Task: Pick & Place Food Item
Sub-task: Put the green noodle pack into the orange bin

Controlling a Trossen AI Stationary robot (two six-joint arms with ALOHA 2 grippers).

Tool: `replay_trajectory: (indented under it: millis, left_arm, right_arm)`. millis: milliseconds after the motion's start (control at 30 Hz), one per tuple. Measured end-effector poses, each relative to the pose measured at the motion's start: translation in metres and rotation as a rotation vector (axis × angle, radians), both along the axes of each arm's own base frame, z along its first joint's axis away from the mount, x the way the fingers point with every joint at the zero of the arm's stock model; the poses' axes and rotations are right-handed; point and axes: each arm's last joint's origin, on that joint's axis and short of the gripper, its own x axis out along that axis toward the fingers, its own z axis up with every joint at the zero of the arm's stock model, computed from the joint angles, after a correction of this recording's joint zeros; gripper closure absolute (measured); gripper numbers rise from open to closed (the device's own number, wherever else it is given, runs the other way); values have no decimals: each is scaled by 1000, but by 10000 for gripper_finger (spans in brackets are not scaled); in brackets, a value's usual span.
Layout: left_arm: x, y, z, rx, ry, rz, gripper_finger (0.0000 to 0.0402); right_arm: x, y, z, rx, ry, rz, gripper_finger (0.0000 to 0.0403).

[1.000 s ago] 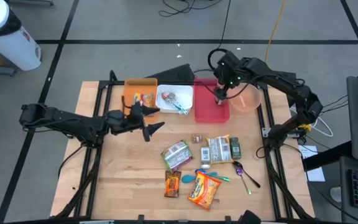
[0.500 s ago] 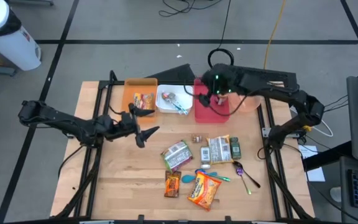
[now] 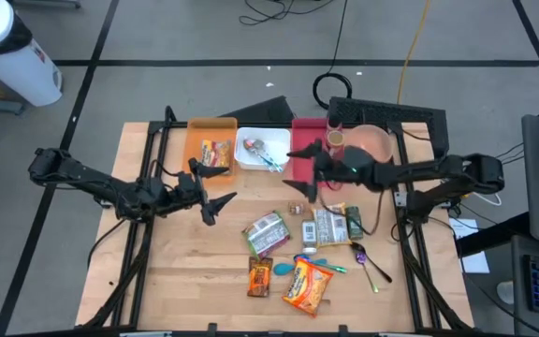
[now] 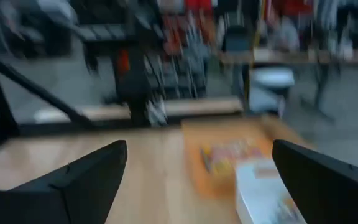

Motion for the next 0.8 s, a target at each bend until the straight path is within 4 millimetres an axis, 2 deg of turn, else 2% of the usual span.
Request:
replay_trajectory:
  millis: [167,333,567,800]
  left_arm:
    - [0,0,0,-1,0,-2,37]
    - [1,2,0,-1,1,7,37]
    - [2,5,-1,0,6,25,37]
    - [2,5,-1,41,19,33,37]
  right_arm:
    - [-21,13,-11,-121,-254,22,5]
    - [-40,17,-21,-112,-377,28,6]
    - [-43,17,-33,-59,-314,36,5]
    - [-41,17,-40,-128,-236,27,8]
